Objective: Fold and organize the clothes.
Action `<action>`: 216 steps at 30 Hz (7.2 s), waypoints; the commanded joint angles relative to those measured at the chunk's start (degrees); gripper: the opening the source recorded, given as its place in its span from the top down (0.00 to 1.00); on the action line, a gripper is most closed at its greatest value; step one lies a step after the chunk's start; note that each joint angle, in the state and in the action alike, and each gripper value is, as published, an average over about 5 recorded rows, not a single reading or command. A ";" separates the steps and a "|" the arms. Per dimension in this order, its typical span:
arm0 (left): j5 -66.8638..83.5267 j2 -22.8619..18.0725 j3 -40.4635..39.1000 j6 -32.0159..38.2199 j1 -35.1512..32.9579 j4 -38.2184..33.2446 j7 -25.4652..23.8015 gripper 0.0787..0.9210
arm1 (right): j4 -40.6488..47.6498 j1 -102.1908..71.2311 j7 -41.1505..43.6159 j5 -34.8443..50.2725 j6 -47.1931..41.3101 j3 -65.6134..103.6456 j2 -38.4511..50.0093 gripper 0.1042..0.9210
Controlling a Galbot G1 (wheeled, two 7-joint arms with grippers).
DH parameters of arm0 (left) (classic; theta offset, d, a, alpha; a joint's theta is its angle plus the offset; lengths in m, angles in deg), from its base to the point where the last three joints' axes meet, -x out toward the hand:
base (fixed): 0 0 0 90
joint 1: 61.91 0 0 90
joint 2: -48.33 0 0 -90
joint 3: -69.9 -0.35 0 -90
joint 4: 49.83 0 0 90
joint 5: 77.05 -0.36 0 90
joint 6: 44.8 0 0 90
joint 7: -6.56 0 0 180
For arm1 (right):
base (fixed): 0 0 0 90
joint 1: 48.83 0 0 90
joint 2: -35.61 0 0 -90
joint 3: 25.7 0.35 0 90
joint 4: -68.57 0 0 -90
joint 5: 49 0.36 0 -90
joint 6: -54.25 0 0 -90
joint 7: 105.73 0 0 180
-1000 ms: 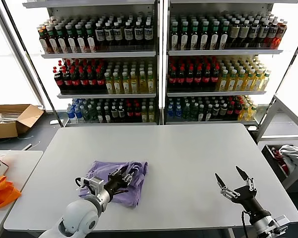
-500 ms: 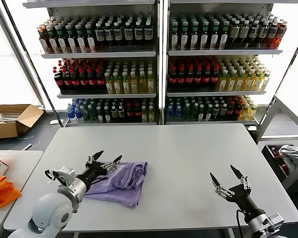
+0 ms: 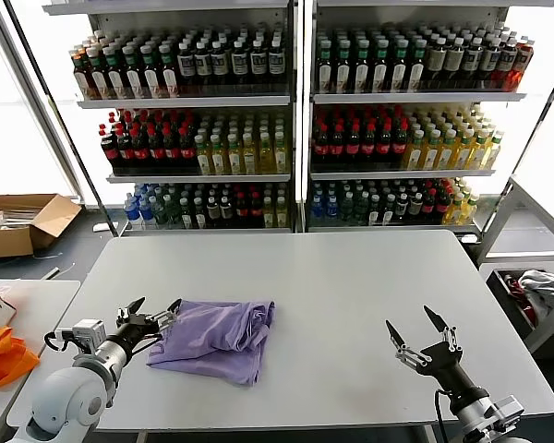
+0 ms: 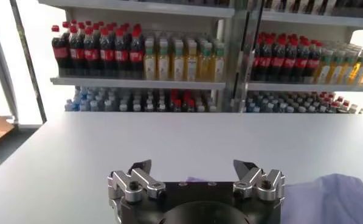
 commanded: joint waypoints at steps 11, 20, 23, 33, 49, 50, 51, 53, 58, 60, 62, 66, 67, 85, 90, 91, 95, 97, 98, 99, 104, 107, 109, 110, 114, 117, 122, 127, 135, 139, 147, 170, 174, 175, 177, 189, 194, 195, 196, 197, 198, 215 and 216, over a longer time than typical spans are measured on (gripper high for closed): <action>-2.80 -7.60 -5.24 -0.64 -1.19 3.67 1.03 0.12 | 0.20 0.94 0.10 0.02 0.05 -0.42 -0.03 0.12; -2.89 -8.95 -5.93 0.40 -0.70 5.92 -0.32 0.33 | -0.14 -1.00 0.58 0.94 0.88 1.40 0.30 0.12; -2.68 -9.55 -5.99 1.00 -1.11 5.75 -0.38 0.44 | -0.21 -1.40 0.68 0.97 1.06 1.61 0.19 0.12; -2.05 -10.92 -4.10 3.98 -2.09 5.27 -0.04 0.79 | -0.64 -1.02 0.70 0.84 0.95 1.36 0.04 0.12; -2.98 6.21 22.61 3.52 -3.47 3.59 -12.75 0.97 | -0.45 0.22 0.70 1.85 0.84 1.20 0.84 0.12; -3.06 8.05 24.18 2.97 -3.52 4.02 -13.78 0.97 | -0.38 0.19 0.72 1.93 0.89 1.24 0.94 0.12; -3.05 10.24 25.79 2.23 -3.57 4.40 -14.64 0.97 | -0.29 0.17 0.74 2.06 0.93 1.27 1.03 0.12; -2.69 14.25 27.92 0.64 -3.66 4.87 -15.80 0.97 | -0.16 0.16 0.76 2.20 1.02 1.28 1.10 0.12; -0.47 21.05 28.70 -0.32 -2.58 3.82 -15.16 0.97 | -0.01 0.32 0.77 2.41 1.20 1.15 0.79 0.12; 0.22 21.43 26.80 -0.92 -2.21 1.66 -13.63 0.97 | 0.14 0.38 0.78 2.46 1.33 1.11 0.58 0.12; 0.16 19.97 23.40 -1.71 -2.40 -1.18 -11.75 0.97 | 0.33 0.44 0.78 2.46 1.49 1.06 0.37 0.12; -6.42 12.35 8.79 -2.23 -2.06 -5.51 -8.11 0.97 | 0.70 0.36 0.82 2.45 1.81 0.94 -0.37 0.12; -9.16 10.14 4.33 -2.15 -1.49 -5.57 -7.35 0.97 | 0.78 0.30 0.83 2.43 1.87 0.91 -0.53 0.12; -12.12 -14.34 -38.93 -3.60 19.02 7.99 6.67 0.97 | -6.17 1.35 -8.95 2.27 -12.05 -4.42 0.28 0.12; -1.19 -13.34 -38.93 -2.23 19.93 4.57 7.34 0.96 | -6.65 7.24 -14.54 8.73 -19.66 -10.86 2.85 0.12; -0.58 -13.05 -38.58 -1.49 19.95 3.79 7.07 0.95 | -6.63 8.85 -15.68 10.55 -21.20 -12.34 3.24 0.12; 1.36 -11.97 -34.96 1.78 19.95 1.70 5.53 0.85 | -5.51 15.16 -18.65 14.67 -25.55 -19.16 3.71 0.12; 2.09 -11.28 -32.23 3.39 19.91 1.19 4.14 0.78 | -4.42 17.91 -19.93 15.57 -26.69 -22.67 3.22 0.12; 2.34 -10.75 -30.55 4.12 19.87 0.88 3.33 0.75 | -3.91 19.31 -20.66 16.24 -27.42 -24.33 2.82 0.12; 2.55 -10.20 -29.04 4.54 19.81 0.55 2.66 0.70 | -3.43 20.66 -21.41 17.05 -28.18 -26.03 2.36 0.12; 2.88 -6.14 -21.27 5.96 18.82 -1.98 0.32 0.54 | -0.83 26.45 -25.19 22.41 -31.42 -34.76 -0.84 0.12; 2.81 -4.21 -16.17 6.31 17.30 -3.09 -0.50 0.44 | 2.08 29.98 -27.80 25.98 -32.76 -40.51 -3.99 0.12; 2.94 -3.21 -13.22 6.33 15.97 -3.84 -0.69 0.37 | 3.90 31.62 -29.92 28.68 -33.47 -42.95 -6.10 0.12; 3.00 -2.70 -11.81 6.31 15.25 -4.27 -0.74 0.33 | 4.85 32.35 -31.05 30.07 -33.58 -43.94 -7.20 0.12; 3.09 -1.47 -8.44 6.29 12.64 -5.56 -0.94 0.20 | 8.04 34.56 -33.63 33.48 -32.95 -45.89 -10.63 0.12; 3.02 -1.18 -7.08 6.38 11.40 -5.94 -1.35 0.13 | 9.84 36.43 -37.26 35.74 -32.21 -46.50 -13.50 0.12; 2.93 -1.60 -6.43 6.49 10.72 -5.88 -1.66 0.12 | 10.87 37.83 -46.97 36.97 -29.39 -46.21 -16.36 0.12; 2.84 -2.46 -6.86 6.60 10.58 -5.58 -1.66 0.12 | 12.29 37.81 -51.24 37.18 -27.22 -45.01 -17.32 0.13; 2.79 -2.39 -6.34 6.63 9.92 -5.45 -1.85 0.12 | 10.88 36.68 -45.17 36.11 -32.37 -40.58 -12.50 0.35; 2.73 -3.06 -6.12 6.78 9.81 -4.78 -1.93 0.12 | 10.51 37.47 -42.97 35.40 -37.40 -38.58 -10.51 0.50; 2.71 -3.20 -4.57 6.92 9.36 -4.30 -2.28 0.12 | 9.26 38.43 -34.95 31.19 -40.04 -35.06 -4.17 0.76; 2.03 -4.03 -3.76 7.26 7.79 -4.89 -2.97 0.12 | 0.73 28.52 -25.08 15.26 -34.29 -23.24 3.25 0.80; 2.07 -3.90 -3.01 7.28 7.22 -5.36 -3.07 0.12 | -0.61 31.65 -25.60 9.87 -31.83 -27.16 0.54 0.66; 2.07 -3.90 -2.91 7.28 7.10 -5.47 -3.09 0.12 | -0.24 32.66 -25.84 8.49 -31.31 -28.52 -0.36 0.63; 2.04 -3.95 -2.80 7.28 6.90 -5.54 -3.10 0.12 | 1.43 34.30 -26.39 6.12 -30.53 -31.33 -2.28 0.56; 1.27 -4.94 -3.35 7.72 6.18 -5.06 -3.59 0.12 | 12.22 27.22 -24.35 -0.82 -25.43 -34.13 -4.59 0.17; 1.19 -4.99 -3.61 7.85 6.24 -5.02 -3.75 0.12 | 11.27 27.73 -22.17 -2.87 -23.06 -34.25 -5.16 0.12; 1.21 -4.89 -3.53 7.86 6.21 -5.06 -3.79 0.12 | 10.26 28.05 -22.26 -3.67 -22.66 -34.28 -5.27 0.12; 1.24 -4.79 -3.42 7.86 6.17 -5.10 -3.81 0.12 | 9.35 28.44 -22.46 -4.77 -22.26 -34.32 -5.32 0.12; 1.26 -4.72 -3.31 7.86 6.12 -5.13 -3.85 0.12 | 8.56 28.85 -22.56 -5.96 -21.87 -34.40 -5.31 0.12; 1.28 -4.67 -3.20 7.87 6.05 -5.17 -3.90 0.12 | 7.81 29.30 -22.71 -7.15 -21.55 -34.61 -5.25 0.12; 1.28 -5.10 -2.53 8.40 5.30 -4.11 -5.01 0.12 | 13.80 25.13 -26.75 -2.98 -23.14 -35.64 -6.22 0.12; 1.26 -5.12 -2.62 8.41 5.34 -4.00 -5.01 0.12 | 12.49 25.38 -26.75 -2.51 -22.87 -35.23 -6.19 0.12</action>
